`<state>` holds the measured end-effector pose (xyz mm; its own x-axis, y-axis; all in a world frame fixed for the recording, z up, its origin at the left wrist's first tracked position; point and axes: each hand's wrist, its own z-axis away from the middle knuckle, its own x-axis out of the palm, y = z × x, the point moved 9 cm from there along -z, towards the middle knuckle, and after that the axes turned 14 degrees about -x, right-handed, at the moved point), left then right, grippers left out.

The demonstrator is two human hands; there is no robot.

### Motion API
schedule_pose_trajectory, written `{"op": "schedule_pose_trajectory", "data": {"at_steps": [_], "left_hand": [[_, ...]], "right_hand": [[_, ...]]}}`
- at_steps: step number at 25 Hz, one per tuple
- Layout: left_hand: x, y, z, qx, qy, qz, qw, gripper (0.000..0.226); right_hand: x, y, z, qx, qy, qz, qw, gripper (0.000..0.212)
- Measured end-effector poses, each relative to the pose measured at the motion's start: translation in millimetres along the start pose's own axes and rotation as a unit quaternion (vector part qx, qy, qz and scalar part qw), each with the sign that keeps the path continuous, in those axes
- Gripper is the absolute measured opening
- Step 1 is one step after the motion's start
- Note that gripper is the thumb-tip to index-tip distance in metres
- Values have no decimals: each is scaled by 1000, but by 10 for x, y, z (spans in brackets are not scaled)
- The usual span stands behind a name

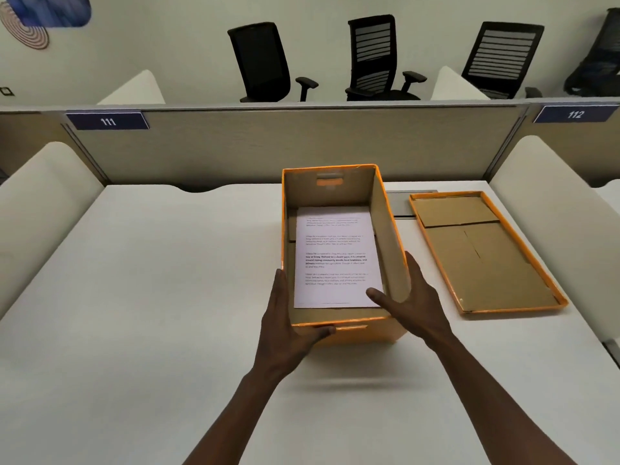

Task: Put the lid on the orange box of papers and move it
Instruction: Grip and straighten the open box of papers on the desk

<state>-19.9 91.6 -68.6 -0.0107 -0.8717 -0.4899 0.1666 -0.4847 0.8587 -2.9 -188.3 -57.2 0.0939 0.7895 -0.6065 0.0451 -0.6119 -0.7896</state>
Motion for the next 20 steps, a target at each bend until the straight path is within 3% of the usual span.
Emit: {"op": "schedule_pose_trajectory", "data": {"at_steps": [4, 10, 13, 15, 17, 20], "left_hand": [[-325, -177, -92, -27, 26, -12, 999, 139], [-461, -318, -177, -36, 0, -12, 999, 138], [-443, -289, -183, -32, 1, -66, 997, 140], [-464, -92, -84, 10, 63, -135, 989, 135], [-320, 302, 122, 111, 94, -144, 979, 120], [330, 840, 518, 237, -4, -112, 965, 90]], "right_hand": [[308, -247, -174, 0, -12, -13, 1000, 116], [510, -312, -144, 10, -17, -14, 1000, 113], [464, -248, -109, 28, -6, -26, 999, 109], [293, -117, -34, 49, 54, -56, 996, 99], [26, 146, 125, 82, 126, -72, 986, 87], [-372, 710, 455, 144, 164, -9, 976, 69]]}}
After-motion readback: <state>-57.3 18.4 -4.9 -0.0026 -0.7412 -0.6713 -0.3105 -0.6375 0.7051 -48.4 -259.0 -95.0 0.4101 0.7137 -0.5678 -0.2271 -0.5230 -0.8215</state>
